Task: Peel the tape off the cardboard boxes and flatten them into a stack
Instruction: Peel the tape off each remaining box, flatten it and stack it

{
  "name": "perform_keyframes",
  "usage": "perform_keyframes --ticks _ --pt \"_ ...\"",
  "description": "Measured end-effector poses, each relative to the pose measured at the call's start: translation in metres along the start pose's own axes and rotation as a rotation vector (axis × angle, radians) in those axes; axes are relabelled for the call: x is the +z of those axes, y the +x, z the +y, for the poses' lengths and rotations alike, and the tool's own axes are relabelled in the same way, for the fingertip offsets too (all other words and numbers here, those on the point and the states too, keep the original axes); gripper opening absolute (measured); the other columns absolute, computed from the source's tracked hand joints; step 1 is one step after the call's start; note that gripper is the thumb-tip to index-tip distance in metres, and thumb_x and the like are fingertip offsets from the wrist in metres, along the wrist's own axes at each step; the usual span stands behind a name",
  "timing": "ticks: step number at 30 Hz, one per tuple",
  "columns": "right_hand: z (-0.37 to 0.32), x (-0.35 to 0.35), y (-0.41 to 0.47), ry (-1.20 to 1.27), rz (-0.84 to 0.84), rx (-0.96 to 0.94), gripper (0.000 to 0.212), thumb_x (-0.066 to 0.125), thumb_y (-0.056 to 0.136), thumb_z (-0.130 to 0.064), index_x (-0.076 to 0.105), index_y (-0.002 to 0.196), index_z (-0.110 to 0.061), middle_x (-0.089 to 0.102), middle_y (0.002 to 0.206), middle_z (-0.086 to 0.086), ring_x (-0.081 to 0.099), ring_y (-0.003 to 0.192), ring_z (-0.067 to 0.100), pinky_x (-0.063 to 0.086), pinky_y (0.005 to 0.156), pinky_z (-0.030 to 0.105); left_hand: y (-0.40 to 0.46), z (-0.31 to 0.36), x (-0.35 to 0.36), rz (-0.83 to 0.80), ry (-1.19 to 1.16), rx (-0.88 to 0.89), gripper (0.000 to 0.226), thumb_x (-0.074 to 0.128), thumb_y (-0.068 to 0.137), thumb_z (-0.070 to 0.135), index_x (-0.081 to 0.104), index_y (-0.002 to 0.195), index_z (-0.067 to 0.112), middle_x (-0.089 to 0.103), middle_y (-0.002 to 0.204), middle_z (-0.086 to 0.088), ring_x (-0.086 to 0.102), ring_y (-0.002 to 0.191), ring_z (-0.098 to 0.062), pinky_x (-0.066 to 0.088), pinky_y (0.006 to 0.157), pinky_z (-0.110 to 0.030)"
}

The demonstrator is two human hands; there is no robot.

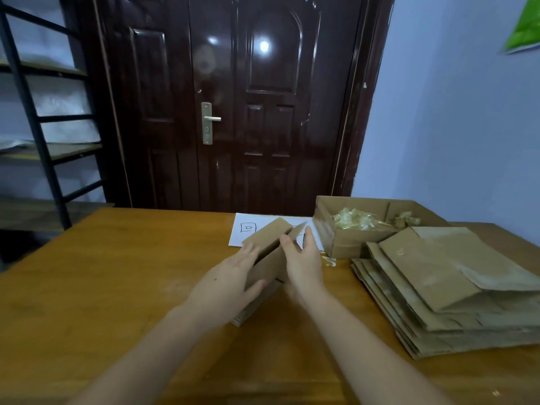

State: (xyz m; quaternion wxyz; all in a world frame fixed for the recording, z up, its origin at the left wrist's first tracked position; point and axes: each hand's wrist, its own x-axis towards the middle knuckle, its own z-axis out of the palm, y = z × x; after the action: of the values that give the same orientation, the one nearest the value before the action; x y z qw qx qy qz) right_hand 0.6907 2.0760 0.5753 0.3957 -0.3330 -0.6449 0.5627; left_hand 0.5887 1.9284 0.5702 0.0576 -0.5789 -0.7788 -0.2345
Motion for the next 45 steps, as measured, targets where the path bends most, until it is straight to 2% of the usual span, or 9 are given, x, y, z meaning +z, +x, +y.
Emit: perform_keyframes --ticks 4,8,12,15,19,25,33,40,45 --pt "-0.012 0.000 0.006 0.189 0.071 0.122 0.088 0.072 0.093 -0.038 0.021 0.161 -0.016 0.038 0.161 0.001 0.045 0.141 0.019 0.043 0.102 0.032 -0.010 0.015 0.011 0.129 0.008 0.156 0.059 0.059 0.100 0.039 0.036 0.155 0.039 0.043 0.157 0.017 0.041 0.144 -0.007 0.037 0.111 -0.023" --pt "-0.021 -0.006 0.008 0.127 0.034 0.131 0.060 0.081 0.083 -0.045 0.061 0.132 -0.019 0.062 0.136 -0.001 0.063 0.115 0.015 0.052 0.084 0.027 -0.017 0.026 0.016 0.211 0.048 0.335 0.039 0.070 0.087 0.027 0.057 0.123 0.033 0.062 0.133 0.017 0.058 0.121 -0.006 0.046 0.092 -0.013" --pt "-0.022 -0.015 0.007 -0.089 -0.067 0.106 0.068 0.081 0.077 -0.044 0.057 0.134 -0.016 0.065 0.125 0.000 0.063 0.114 0.022 0.054 0.095 0.037 -0.017 0.038 0.019 0.208 0.041 0.419 0.023 0.065 0.087 0.022 0.059 0.109 0.027 0.065 0.119 0.014 0.062 0.110 -0.011 0.054 0.083 -0.022" --pt "-0.023 -0.022 0.004 -0.188 -0.112 0.068 0.032 0.062 0.089 -0.030 0.060 0.120 -0.026 0.069 0.104 -0.003 0.064 0.102 0.021 0.053 0.084 0.036 -0.016 0.042 0.015 0.172 -0.019 0.343 0.022 0.059 0.092 0.031 0.055 0.114 0.032 0.061 0.117 0.020 0.060 0.096 -0.006 0.048 0.069 -0.021" --pt "-0.022 -0.033 0.002 -0.233 -0.085 0.013 0.034 0.050 0.093 -0.025 0.057 0.125 -0.016 0.059 0.091 0.000 0.053 0.086 0.017 0.044 0.075 0.036 -0.009 0.043 -0.004 0.171 -0.261 0.183 0.019 0.049 0.092 0.051 0.051 0.111 0.049 0.059 0.111 0.032 0.058 0.101 0.004 0.046 0.077 -0.014" --pt "-0.020 -0.040 -0.008 -0.156 -0.128 -0.023 0.050 0.047 0.098 -0.021 0.049 0.148 -0.025 0.065 0.128 -0.008 0.060 0.118 0.015 0.051 0.103 0.041 0.016 0.017 -0.015 0.223 -0.509 -0.182 0.023 0.058 0.096 0.052 0.060 0.117 0.043 0.061 0.124 0.026 0.055 0.122 -0.001 0.048 0.093 -0.028" --pt "-0.016 -0.046 -0.015 0.000 -0.282 -0.057 0.048 0.055 0.104 -0.024 0.045 0.143 -0.050 0.069 0.122 -0.018 0.065 0.113 0.004 0.058 0.093 0.030 0.014 -0.018 0.018 -0.025 -0.779 -0.621 0.096 0.075 0.084 0.059 0.017 0.156 0.028 0.051 0.146 -0.002 0.058 0.118 -0.022 0.048 0.092 -0.036" --pt "-0.013 -0.062 -0.007 0.207 -0.398 0.043 0.070 0.047 0.097 0.005 0.073 0.100 -0.060 0.077 0.112 0.000 0.075 0.096 0.018 0.060 0.074 0.029 0.007 -0.023 0.021 -0.034 -1.032 -0.719 0.092 0.087 0.071 0.059 0.036 0.144 0.033 0.065 0.120 0.005 0.068 0.104 -0.020 0.057 0.083 -0.041" --pt "-0.010 -0.069 0.002 0.344 -0.404 0.100 0.065 0.046 0.092 0.006 0.076 0.109 -0.049 0.075 0.116 0.006 0.075 0.089 0.021 0.060 0.066 0.035 0.010 -0.015 0.019 -0.066 -1.191 -0.727 0.072 0.088 0.071 0.053 0.057 0.130 0.027 0.076 0.113 -0.001 0.074 0.101 -0.025 0.059 0.090 -0.048"
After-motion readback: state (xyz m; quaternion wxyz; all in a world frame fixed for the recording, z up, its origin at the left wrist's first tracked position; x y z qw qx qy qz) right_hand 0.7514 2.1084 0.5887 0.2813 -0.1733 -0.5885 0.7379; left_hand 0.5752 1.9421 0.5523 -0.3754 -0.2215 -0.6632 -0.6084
